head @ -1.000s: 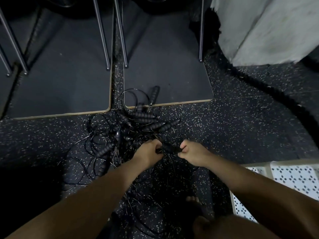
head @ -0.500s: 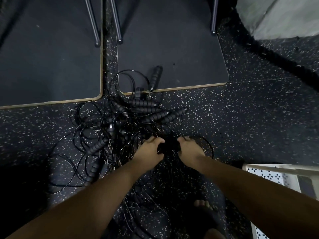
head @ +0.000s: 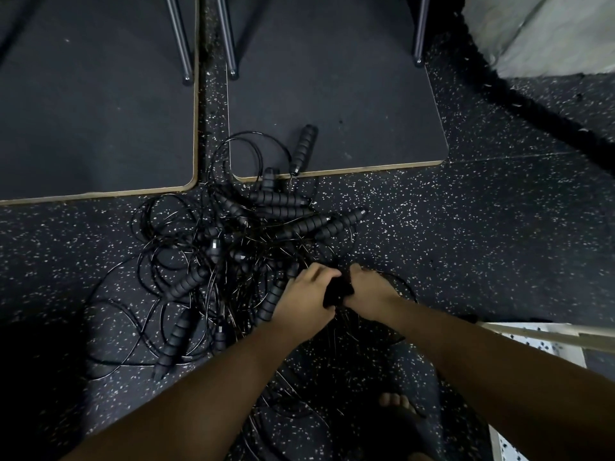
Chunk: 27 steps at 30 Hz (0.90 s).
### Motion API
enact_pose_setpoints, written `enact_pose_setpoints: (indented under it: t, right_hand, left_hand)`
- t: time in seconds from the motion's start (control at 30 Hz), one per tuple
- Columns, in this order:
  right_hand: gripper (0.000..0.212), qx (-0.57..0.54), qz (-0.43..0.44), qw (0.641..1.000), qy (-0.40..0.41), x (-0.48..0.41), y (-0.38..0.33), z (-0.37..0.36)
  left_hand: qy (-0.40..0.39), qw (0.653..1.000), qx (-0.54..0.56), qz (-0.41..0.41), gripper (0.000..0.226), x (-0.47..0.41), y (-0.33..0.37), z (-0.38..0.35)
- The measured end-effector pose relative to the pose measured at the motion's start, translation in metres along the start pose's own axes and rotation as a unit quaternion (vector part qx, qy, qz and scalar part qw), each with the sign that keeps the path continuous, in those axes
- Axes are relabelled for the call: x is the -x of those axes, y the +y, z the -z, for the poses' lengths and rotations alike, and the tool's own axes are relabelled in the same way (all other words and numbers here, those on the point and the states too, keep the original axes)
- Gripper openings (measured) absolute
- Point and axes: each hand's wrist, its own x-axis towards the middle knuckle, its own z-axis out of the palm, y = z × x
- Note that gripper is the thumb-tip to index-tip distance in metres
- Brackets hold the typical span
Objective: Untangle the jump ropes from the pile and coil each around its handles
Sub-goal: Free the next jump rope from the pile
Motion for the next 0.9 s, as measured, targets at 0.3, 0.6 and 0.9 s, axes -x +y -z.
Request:
enact_pose_setpoints:
  t: [0.3,0.6,0.9]
  right_hand:
    - [0.026,-0.116,0.003,0.993,-0.029,0.061,-0.005,0.08]
    - [0.024,-0.326,-0.01,0.945,-0.008,0.099,0.02,0.131]
    - [0.023,-0.588,-0.032,0.808,0.03,0.1,0.052,0.124]
  left_hand:
    - [0.031,0.999,0.042,-0.006,0.042,-0.01,0.006,0.007]
    - [0.053,0.992,0.108,0.047,0.02,-0.009,-0.02,0.011]
    - [0.104,0.981,0.151,0.069,0.04,-0.006,-0.041,0.03]
